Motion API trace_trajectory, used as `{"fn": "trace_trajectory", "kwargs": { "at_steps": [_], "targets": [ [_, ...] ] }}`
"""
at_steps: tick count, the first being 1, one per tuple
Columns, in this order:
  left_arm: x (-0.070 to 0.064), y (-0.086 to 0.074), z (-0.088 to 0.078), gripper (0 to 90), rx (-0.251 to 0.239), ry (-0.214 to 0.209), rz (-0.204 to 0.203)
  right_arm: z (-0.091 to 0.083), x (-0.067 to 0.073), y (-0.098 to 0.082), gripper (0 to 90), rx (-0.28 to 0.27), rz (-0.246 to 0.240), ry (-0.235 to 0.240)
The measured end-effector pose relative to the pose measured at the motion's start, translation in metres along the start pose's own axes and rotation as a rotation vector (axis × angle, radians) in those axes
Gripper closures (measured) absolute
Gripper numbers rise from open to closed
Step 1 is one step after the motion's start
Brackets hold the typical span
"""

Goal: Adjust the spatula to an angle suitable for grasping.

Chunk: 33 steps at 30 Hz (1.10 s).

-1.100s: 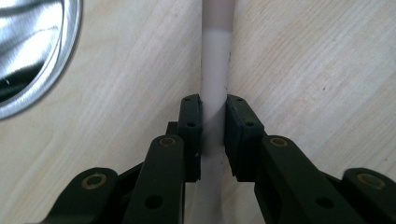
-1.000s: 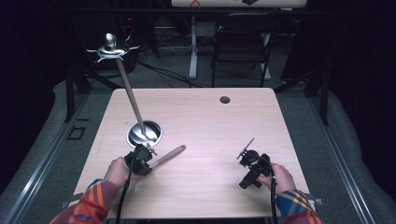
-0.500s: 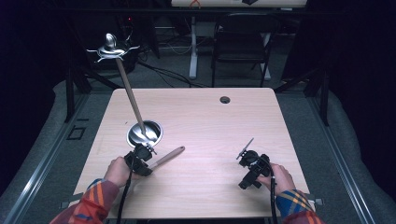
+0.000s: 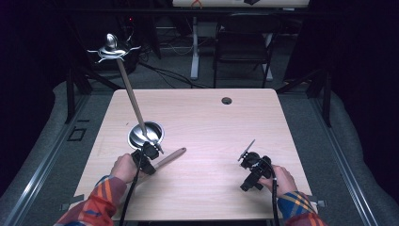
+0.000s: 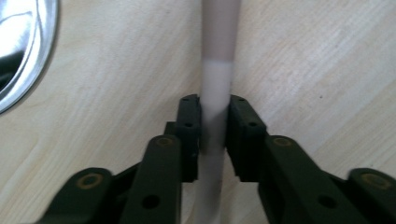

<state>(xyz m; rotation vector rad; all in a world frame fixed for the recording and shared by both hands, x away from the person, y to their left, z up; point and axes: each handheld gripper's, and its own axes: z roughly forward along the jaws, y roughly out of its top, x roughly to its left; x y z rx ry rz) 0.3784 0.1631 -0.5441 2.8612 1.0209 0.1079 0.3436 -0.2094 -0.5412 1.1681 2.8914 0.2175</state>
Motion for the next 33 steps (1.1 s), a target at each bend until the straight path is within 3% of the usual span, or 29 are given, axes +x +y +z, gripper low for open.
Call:
{"fn": "trace_trajectory", "kwargs": {
  "at_steps": [6, 12, 14, 18, 20, 23, 26, 33],
  "targets": [
    [-0.003, -0.001, 0.0, 77.2, 0.003, 0.024, 0.043, 0.0, 0.0, 0.0, 1.8, 0.009, -0.006, 0.001],
    [-0.002, -0.006, -0.006, 77.3, -0.037, 0.022, 0.048, -0.001, -0.001, 0.001, 1.8, 0.022, -0.019, 0.0],
    [-0.001, -0.008, -0.009, 77.3, -0.055, 0.025, 0.044, 0.0, 0.001, 0.0, 1.8, 0.0, -0.003, 0.002],
    [0.001, -0.014, -0.015, 77.4, -0.107, 0.028, 0.012, -0.001, 0.001, 0.0, 1.8, 0.004, -0.002, 0.0],
    [0.003, -0.02, -0.021, 77.4, -0.156, 0.041, -0.008, -0.002, 0.001, -0.001, 1.8, 0.007, -0.007, -0.004],
    [0.005, -0.025, -0.026, 77.3, -0.185, 0.052, -0.013, -0.002, 0.0, -0.001, 1.8, 0.004, -0.008, -0.005],
    [0.007, -0.035, -0.036, 77.3, -0.247, 0.082, -0.018, -0.003, 0.001, -0.001, 1.8, 0.004, -0.01, -0.005],
    [0.015, -0.05, -0.047, 77.3, -0.323, 0.104, -0.071, -0.003, 0.001, -0.001, 1.8, 0.004, -0.011, -0.006]
  ]
}}
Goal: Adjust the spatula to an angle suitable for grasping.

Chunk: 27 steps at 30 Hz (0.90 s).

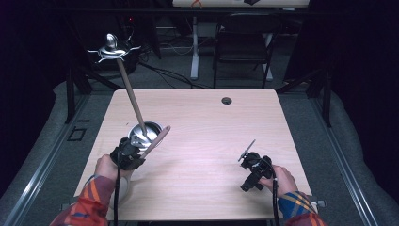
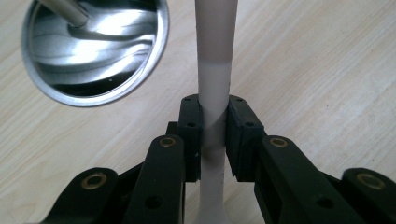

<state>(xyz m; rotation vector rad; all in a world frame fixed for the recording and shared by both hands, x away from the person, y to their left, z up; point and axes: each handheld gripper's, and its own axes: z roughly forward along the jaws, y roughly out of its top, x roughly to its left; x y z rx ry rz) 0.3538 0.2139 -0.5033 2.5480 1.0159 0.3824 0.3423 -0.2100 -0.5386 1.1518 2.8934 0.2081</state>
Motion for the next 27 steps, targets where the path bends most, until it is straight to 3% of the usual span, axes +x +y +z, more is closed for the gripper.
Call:
{"fn": "trace_trajectory", "kwargs": {
  "at_steps": [9, 21, 27],
  "targets": [
    [0.008, -0.014, -0.018, 77.4, -0.091, 0.04, -0.079, 0.0, -0.001, 0.0, 1.8, 0.004, 0.006, 0.001],
    [0.01, -0.032, -0.044, 77.4, -0.212, 0.121, -0.107, 0.0, -0.001, 0.0, 1.8, 0.003, 0.003, 0.0],
    [0.012, -0.034, -0.052, 77.5, -0.241, 0.151, -0.117, 0.0, -0.001, 0.0, 1.8, 0.004, 0.002, 0.0]
  ]
}}
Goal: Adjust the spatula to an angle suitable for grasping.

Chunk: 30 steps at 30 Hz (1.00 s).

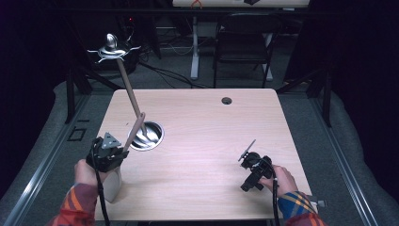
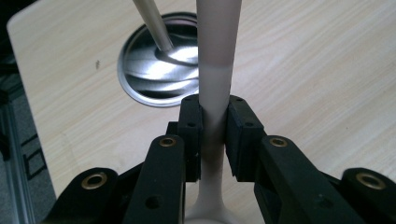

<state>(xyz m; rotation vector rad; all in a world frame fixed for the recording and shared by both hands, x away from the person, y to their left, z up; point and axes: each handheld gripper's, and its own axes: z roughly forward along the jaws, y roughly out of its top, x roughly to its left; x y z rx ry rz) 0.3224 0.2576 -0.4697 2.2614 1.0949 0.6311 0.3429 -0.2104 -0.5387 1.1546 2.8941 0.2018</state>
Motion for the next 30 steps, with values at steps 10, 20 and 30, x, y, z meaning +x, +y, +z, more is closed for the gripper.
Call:
{"fn": "trace_trajectory", "kwargs": {
  "at_steps": [10, 20, 30],
  "targets": [
    [0.005, 0.001, -0.013, 77.5, -0.076, 0.029, -0.034, 0.001, 0.0, 0.0, 1.8, 0.001, 0.004, 0.001],
    [0.013, -0.001, -0.021, 77.5, -0.141, 0.049, -0.057, 0.0, -0.001, 0.0, 1.8, -0.004, 0.008, 0.005],
    [0.014, 0.001, -0.032, 77.5, -0.229, 0.088, -0.061, 0.002, 0.0, 0.0, 1.8, -0.009, 0.011, 0.003]
  ]
}}
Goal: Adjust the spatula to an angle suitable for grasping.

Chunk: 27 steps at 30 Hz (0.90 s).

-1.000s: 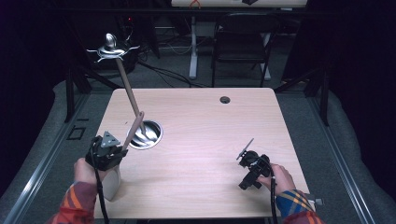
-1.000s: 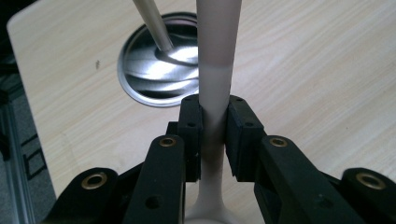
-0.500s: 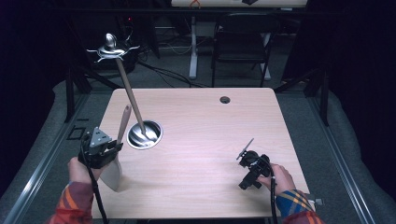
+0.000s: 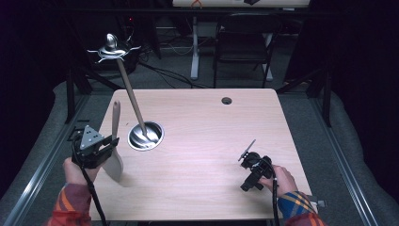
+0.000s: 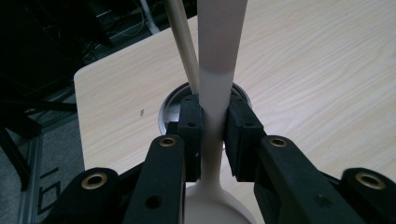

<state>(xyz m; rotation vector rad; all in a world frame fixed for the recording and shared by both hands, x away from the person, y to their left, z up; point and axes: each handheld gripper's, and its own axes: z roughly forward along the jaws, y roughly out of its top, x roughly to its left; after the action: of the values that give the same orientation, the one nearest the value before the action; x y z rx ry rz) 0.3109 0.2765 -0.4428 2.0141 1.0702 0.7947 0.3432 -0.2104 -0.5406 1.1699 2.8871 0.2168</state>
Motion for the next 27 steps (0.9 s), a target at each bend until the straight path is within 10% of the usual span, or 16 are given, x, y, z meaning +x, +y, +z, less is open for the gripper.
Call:
{"fn": "trace_trajectory", "kwargs": {
  "at_steps": [27],
  "targets": [
    [0.014, 0.003, 0.0, 77.5, -0.048, 0.023, -0.022, -0.001, 0.001, 0.0, 1.8, -0.006, -0.001, -0.001]
  ]
}}
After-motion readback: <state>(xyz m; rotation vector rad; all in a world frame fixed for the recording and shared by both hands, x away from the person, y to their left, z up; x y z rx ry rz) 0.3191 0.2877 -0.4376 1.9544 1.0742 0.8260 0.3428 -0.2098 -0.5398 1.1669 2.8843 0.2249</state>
